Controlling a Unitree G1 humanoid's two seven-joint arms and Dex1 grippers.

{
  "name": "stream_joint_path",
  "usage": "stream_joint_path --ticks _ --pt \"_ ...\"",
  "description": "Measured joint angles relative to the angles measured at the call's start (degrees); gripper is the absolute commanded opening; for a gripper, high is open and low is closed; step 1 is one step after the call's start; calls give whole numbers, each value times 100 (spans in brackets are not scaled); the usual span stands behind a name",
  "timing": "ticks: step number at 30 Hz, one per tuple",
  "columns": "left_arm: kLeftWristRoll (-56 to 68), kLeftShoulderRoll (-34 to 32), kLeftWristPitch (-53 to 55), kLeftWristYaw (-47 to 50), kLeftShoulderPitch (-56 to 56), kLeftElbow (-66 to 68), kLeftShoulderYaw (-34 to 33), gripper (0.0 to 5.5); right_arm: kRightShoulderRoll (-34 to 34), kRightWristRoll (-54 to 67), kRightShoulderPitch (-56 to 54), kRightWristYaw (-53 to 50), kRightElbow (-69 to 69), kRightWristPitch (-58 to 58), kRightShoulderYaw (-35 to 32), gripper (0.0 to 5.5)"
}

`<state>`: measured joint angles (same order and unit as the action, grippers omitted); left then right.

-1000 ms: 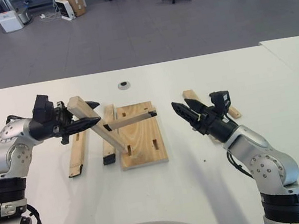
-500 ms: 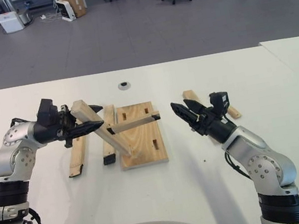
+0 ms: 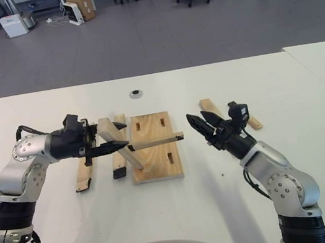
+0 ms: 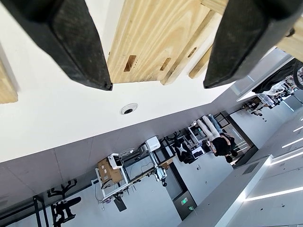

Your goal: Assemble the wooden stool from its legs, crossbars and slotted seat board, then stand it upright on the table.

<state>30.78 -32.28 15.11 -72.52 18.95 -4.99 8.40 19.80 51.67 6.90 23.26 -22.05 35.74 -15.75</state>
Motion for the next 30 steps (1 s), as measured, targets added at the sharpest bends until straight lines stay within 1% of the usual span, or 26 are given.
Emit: stream_joint_path --ticks 3,4,5,7,8,9,10,14,18,20,23,26,28,30 --pt "3 -65 78 193 -1 -88 91 206 6 -7 -109 -46 71 -28 -166 359" --pt "11 -86 83 214 -18 -107 106 244 23 -7 -171 -89 86 -61 -240 359" --pt "-22 -130 101 302 -62 -142 158 253 42 -7 -234 -128 97 -90 -308 359" --pt "-593 -224 464 551 -854 292 619 289 50 -9 -264 -158 110 -101 -407 359" --pt "-665 -176 455 581 -1024 349 692 303 51 -11 -265 -175 116 -101 -425 359" --pt "-679 -151 367 701 -975 367 626 330 43 -10 -273 -188 115 -101 -417 359" --pt "-744 -147 285 857 -883 427 465 344 26 -10 -273 -208 102 -101 -415 359" --pt "-1021 -270 298 1054 -814 544 307 344 -15 -11 -224 -238 78 -115 -416 359" --pt "-1349 -305 474 1818 -1143 512 62 344 -59 -12 -176 -265 19 -126 -415 359" --pt "-1360 33 795 2539 -1445 320 -40 344 -88 -14 -164 -268 -6 -126 -391 359" --pt "-1308 603 1337 3383 -1602 -97 -205 344 -114 -17 -166 -269 -6 -125 -368 359" --pt "-1354 1017 1853 4152 -1710 -575 -196 394 -128 -15 -167 -310 -7 -120 -343 359" --pt "-1684 1085 2063 4618 -1801 -744 -87 435 -142 -15 -166 -372 -8 -118 -336 359" --pt "-1932 1146 2249 4936 -1898 -869 104 435 -193 -14 -165 -392 -8 -118 -326 359"
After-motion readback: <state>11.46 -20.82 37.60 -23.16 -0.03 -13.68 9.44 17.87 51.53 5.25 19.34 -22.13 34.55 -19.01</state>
